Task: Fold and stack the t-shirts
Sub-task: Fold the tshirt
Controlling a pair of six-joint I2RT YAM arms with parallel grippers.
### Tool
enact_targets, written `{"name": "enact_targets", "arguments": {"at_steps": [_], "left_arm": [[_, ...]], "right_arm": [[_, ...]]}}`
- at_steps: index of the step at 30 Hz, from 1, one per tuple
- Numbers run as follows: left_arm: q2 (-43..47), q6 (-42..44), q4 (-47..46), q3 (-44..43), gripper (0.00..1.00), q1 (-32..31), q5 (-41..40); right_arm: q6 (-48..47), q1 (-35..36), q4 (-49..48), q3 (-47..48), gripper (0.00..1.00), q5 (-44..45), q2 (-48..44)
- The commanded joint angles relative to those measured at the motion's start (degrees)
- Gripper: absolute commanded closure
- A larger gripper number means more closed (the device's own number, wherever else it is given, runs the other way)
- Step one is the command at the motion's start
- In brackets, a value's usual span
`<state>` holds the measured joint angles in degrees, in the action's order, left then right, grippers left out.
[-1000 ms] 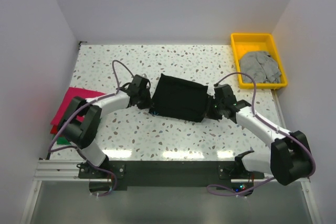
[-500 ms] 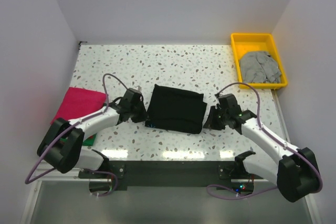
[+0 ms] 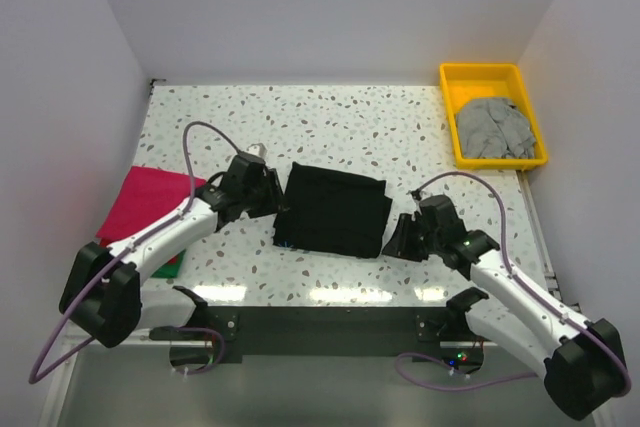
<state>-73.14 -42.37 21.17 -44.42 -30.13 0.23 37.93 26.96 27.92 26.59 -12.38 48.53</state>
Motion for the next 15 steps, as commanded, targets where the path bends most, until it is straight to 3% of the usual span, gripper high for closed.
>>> {"name": "enact_targets", "arguments": {"at_steps": [1, 5, 15], "left_arm": [[0.02, 2.03, -0.69, -3.56, 0.48, -1.41, 1.00], [-5.24, 1.59, -2.44, -5.15, 0.50, -3.97, 1.61], [-9.47, -2.36, -7.37, 0.30, 0.57, -9.94, 1.45]], "right_arm": [[3.20, 3.35, -4.89, -1.45, 0.69, 2.00, 1.73], [4.34, 7.48, -9.80, -1.98, 0.70, 4.82, 4.45], [6.36, 9.43, -18.07, -4.09, 0.67, 8.96, 10.52]]}}
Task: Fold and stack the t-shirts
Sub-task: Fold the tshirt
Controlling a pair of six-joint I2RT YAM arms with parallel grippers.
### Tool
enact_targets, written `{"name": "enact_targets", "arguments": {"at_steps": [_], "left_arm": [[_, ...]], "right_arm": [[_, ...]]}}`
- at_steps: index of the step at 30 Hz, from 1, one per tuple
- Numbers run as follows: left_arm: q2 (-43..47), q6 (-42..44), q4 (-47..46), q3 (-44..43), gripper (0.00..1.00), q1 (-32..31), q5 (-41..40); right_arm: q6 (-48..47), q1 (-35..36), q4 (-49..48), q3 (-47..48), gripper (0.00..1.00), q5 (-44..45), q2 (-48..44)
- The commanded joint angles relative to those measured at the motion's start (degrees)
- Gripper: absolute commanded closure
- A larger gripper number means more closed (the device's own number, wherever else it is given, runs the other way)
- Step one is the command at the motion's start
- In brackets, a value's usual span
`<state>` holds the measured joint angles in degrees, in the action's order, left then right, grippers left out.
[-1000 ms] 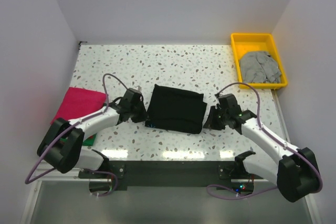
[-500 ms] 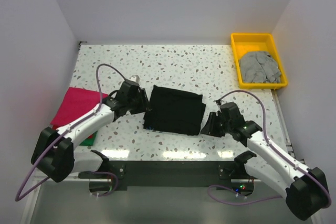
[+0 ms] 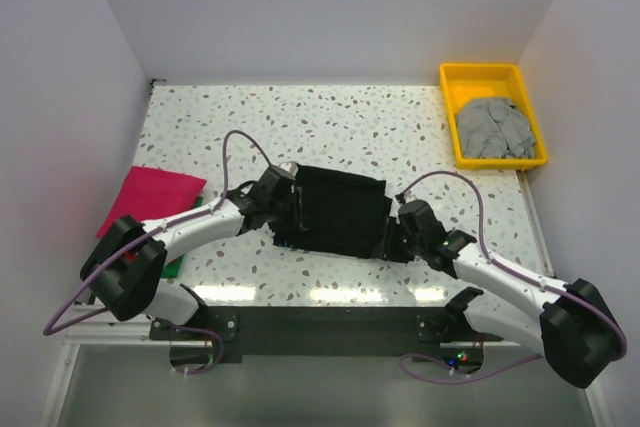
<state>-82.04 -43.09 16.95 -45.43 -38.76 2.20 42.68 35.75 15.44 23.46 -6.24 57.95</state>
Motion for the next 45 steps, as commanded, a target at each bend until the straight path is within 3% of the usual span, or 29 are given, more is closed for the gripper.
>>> {"name": "enact_targets", "arguments": {"at_steps": [1, 8, 14, 21, 24, 39, 43, 45], "left_arm": [[-0.84, -2.08, -3.15, 1.66, 0.57, -1.40, -0.87], [-3.30, -2.61, -5.26, 5.43, 0.60, -1.67, -2.02], [-4.88, -2.61, -5.44, 6.76, 0.61, -1.67, -3.60], [-5.24, -2.52, -2.98, 7.02, 0.62, -1.58, -5.62], [-5.41, -2.35, -2.36, 7.20, 0.62, -1.67, -5.97], [-6.55, -2.26, -2.01, 7.37, 0.62, -1.58, -5.19], [-5.06, -1.82, -2.36, 6.50, 0.61, -1.67, -3.87], [-2.79, -0.95, -2.54, 5.19, 0.59, -1.67, -2.46]], "right_arm": [[1.80, 0.64, -6.56, -0.96, 0.67, 2.90, 1.54], [3.29, 1.69, -9.20, -1.84, 0.66, 3.69, 4.27], [3.47, 1.78, -7.19, -1.41, 0.91, 5.71, 3.05], [-3.37, 1.78, 5.90, 4.57, 1.00, 9.31, 0.67], [-5.49, 1.70, 12.49, 6.94, 1.00, 11.42, -0.55], [-3.83, 1.70, 22.61, 10.11, 0.99, 11.69, -2.93], [-1.98, 1.78, 23.93, 10.20, 0.75, 8.80, -5.56], [-1.63, 1.78, 24.46, 11.33, 0.69, 8.70, -8.11]]}}
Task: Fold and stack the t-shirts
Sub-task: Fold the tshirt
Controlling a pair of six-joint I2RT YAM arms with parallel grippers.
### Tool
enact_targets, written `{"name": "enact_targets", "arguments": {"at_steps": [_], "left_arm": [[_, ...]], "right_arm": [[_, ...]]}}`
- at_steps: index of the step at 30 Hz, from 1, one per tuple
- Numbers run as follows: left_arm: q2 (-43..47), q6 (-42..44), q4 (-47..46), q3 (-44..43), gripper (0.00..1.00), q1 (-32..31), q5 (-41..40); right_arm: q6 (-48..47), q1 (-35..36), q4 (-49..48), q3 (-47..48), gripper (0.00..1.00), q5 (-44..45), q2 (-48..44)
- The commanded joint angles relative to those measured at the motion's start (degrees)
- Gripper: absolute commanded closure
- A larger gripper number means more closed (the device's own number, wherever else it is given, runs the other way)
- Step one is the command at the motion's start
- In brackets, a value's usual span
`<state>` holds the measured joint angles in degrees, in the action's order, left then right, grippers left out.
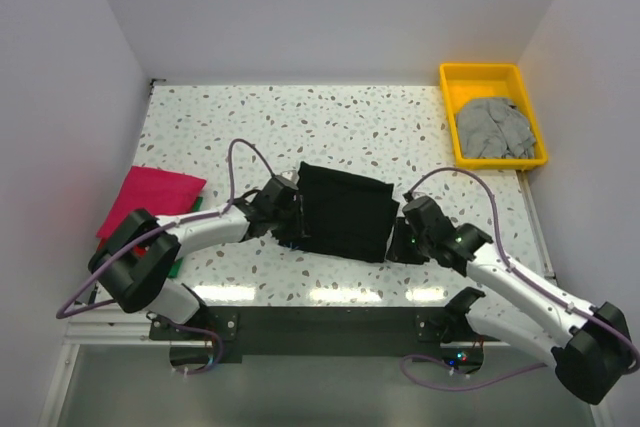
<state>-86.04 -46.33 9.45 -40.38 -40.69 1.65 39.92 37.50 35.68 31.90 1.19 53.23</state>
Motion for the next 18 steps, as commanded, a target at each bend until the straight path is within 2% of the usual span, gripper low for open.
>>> {"name": "enact_targets", "arguments": {"at_steps": [1, 4, 8, 12, 18], "left_arm": [[2.18, 2.47, 4.96, -0.48, 0.58, 0.26, -1.91], [5.35, 3.87, 6.19, -4.87, 0.53, 0.26, 1.33], [5.89, 5.10, 7.24, -11.72, 0.48, 1.57, 0.55], [-3.22, 6.24, 8.65, -20.68, 0.49, 4.03, -1.03], [-16.51, 8.44, 4.19, -28.52, 0.53, 8.86, -3.67]], "right_arm": [[1.04, 0.03, 4.74, 4.91, 0.67, 1.36, -3.83], [0.16, 0.03, 4.32, 9.74, 0.64, 2.06, -2.44], [-0.11, 0.03, -3.05, 14.24, 0.65, -0.65, 4.50], [0.24, 0.03, -13.15, 17.49, 0.67, -2.32, 16.34], [-0.02, 0.12, -20.64, 17.41, 0.69, -2.68, 28.14]]}}
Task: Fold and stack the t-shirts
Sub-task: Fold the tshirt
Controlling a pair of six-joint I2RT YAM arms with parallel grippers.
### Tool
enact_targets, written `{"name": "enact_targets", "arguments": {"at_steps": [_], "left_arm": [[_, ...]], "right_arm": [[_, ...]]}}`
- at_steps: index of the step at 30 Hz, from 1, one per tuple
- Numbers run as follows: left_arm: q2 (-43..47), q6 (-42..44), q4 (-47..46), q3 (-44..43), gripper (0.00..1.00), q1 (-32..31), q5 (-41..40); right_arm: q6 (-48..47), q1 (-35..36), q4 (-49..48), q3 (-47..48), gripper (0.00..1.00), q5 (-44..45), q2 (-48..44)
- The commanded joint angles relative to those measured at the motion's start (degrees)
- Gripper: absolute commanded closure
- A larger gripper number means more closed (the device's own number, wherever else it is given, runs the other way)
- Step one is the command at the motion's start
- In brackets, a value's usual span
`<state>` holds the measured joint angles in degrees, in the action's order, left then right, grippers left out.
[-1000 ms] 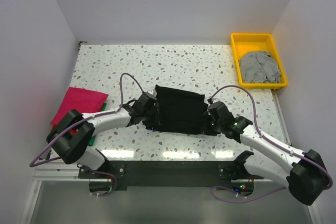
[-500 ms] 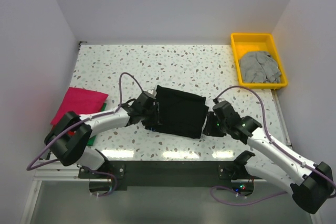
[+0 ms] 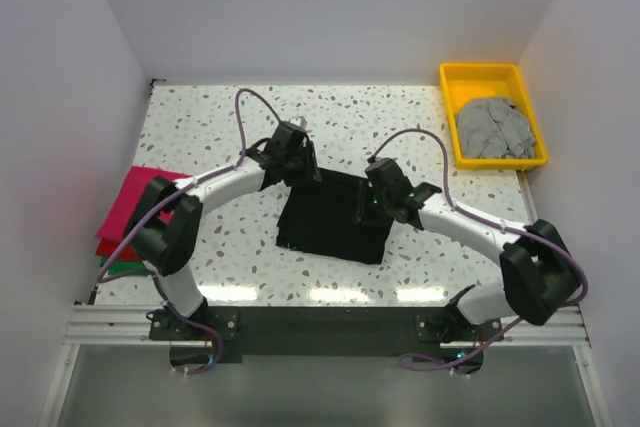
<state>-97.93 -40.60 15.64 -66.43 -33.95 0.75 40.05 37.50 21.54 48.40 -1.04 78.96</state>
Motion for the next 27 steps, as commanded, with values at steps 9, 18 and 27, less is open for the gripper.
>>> {"name": "enact_targets", "arguments": {"at_steps": [9, 18, 27], "left_arm": [[-13.08, 1.32, -2.98, -4.41, 0.53, 5.65, -4.98], [-3.68, -5.01, -2.01, 8.06, 0.53, 1.53, -5.50], [8.98, -7.21, 0.97, 15.63, 0.51, 0.82, -9.01]], "right_arm": [[-2.43, 0.30, -7.13, -10.24, 0.68, -2.83, 3.14], [-6.21, 0.39, -6.42, -8.60, 0.66, -4.58, 4.69], [-10.34, 0.39, -7.30, -1.56, 0.67, -7.05, 11.74]]}}
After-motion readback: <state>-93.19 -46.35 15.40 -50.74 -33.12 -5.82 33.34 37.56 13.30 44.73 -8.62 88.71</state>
